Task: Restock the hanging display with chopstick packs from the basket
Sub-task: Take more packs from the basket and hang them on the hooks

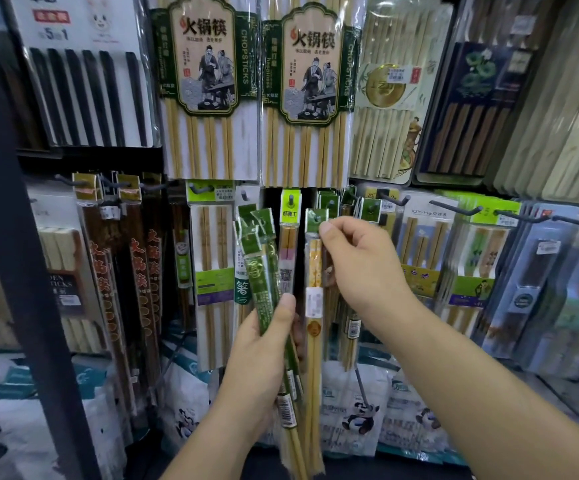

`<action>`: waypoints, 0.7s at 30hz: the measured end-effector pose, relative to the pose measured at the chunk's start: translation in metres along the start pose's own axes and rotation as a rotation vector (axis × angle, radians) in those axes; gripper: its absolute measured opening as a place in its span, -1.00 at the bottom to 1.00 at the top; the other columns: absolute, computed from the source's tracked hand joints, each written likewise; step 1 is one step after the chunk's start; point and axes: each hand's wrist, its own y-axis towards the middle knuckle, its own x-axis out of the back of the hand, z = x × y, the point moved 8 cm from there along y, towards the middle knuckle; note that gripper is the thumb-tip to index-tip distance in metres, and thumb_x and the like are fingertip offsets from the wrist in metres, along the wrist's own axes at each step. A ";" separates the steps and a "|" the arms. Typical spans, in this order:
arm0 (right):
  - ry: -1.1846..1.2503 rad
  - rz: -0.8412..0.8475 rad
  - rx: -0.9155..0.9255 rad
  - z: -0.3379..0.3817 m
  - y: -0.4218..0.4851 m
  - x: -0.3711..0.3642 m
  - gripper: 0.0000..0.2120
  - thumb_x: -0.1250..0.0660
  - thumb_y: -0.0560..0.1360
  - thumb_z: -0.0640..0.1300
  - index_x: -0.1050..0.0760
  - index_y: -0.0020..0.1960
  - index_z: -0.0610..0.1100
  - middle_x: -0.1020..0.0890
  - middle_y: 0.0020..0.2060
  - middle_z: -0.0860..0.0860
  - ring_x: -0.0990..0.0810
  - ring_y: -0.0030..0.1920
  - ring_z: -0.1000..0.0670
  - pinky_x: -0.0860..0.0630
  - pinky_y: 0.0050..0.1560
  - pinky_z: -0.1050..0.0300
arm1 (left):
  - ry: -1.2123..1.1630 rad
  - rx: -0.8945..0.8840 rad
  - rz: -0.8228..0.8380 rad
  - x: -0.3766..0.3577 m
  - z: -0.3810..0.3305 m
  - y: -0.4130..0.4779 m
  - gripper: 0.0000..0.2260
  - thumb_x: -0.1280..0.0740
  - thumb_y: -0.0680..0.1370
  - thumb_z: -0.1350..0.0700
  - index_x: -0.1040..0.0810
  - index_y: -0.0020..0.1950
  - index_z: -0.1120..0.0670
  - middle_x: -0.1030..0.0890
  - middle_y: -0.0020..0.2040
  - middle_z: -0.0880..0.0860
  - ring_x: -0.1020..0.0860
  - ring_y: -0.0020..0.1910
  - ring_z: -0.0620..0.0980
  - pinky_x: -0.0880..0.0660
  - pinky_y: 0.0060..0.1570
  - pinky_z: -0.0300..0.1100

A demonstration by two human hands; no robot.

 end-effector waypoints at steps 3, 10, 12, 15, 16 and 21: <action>0.018 -0.091 -0.024 -0.002 0.013 0.011 -0.64 -0.22 0.70 -0.09 -0.47 -0.12 -0.36 -0.38 -0.47 -0.02 -0.34 -0.49 0.07 -0.42 -0.39 0.30 | -0.075 0.015 -0.030 0.005 0.001 0.001 -0.58 -0.44 0.38 -0.26 -0.57 -0.11 0.10 -0.56 -0.34 0.07 -0.55 -0.40 -0.02 -0.53 -0.40 -0.16; -0.020 -0.163 -0.058 -0.010 0.029 0.016 -0.64 -0.24 0.65 -0.14 -0.39 -0.18 -0.41 -0.34 -0.42 -0.10 -0.29 -0.40 -0.01 -0.42 -0.24 0.23 | -0.050 0.013 -0.012 0.008 0.002 0.002 -0.54 -0.44 0.36 -0.32 -0.55 -0.13 0.08 -0.57 -0.33 0.07 -0.56 -0.38 0.00 -0.54 -0.37 -0.15; -0.046 -0.183 -0.054 -0.011 0.029 0.018 -0.62 -0.25 0.64 -0.14 -0.34 -0.30 -0.30 -0.28 -0.50 -0.02 -0.26 -0.43 -0.01 -0.44 -0.16 0.26 | -0.047 0.018 -0.004 0.008 0.003 0.003 -0.54 -0.44 0.37 -0.31 -0.55 -0.10 0.09 -0.58 -0.31 0.07 -0.57 -0.35 0.01 -0.56 -0.34 -0.14; -0.072 -0.198 -0.030 -0.010 0.028 0.019 -0.59 -0.25 0.62 -0.14 -0.28 -0.36 -0.24 -0.26 -0.51 -0.04 -0.27 -0.44 -0.01 -0.50 0.01 0.23 | -0.045 0.012 -0.002 0.009 0.003 0.002 -0.49 -0.44 0.37 -0.31 -0.56 -0.02 0.13 -0.59 -0.29 0.08 -0.59 -0.33 0.01 -0.58 -0.33 -0.14; -0.068 -0.199 -0.021 -0.010 0.028 0.019 -0.59 -0.26 0.62 -0.14 -0.28 -0.34 -0.29 -0.28 -0.48 -0.10 -0.28 -0.42 -0.02 -0.54 0.05 0.13 | -0.045 0.010 -0.002 0.009 0.003 0.002 -0.47 -0.44 0.36 -0.31 -0.57 -0.01 0.14 -0.59 -0.29 0.08 -0.59 -0.33 0.01 -0.58 -0.32 -0.15; -0.071 -0.199 0.003 -0.006 0.031 0.020 -0.61 -0.27 0.61 -0.11 -0.36 -0.26 -0.37 -0.32 -0.45 -0.11 -0.33 -0.40 -0.04 -0.53 -0.17 0.07 | -0.033 0.007 -0.004 0.007 0.003 0.002 -0.47 -0.43 0.36 -0.30 -0.58 0.01 0.14 -0.60 -0.29 0.07 -0.60 -0.33 -0.01 -0.57 -0.32 -0.17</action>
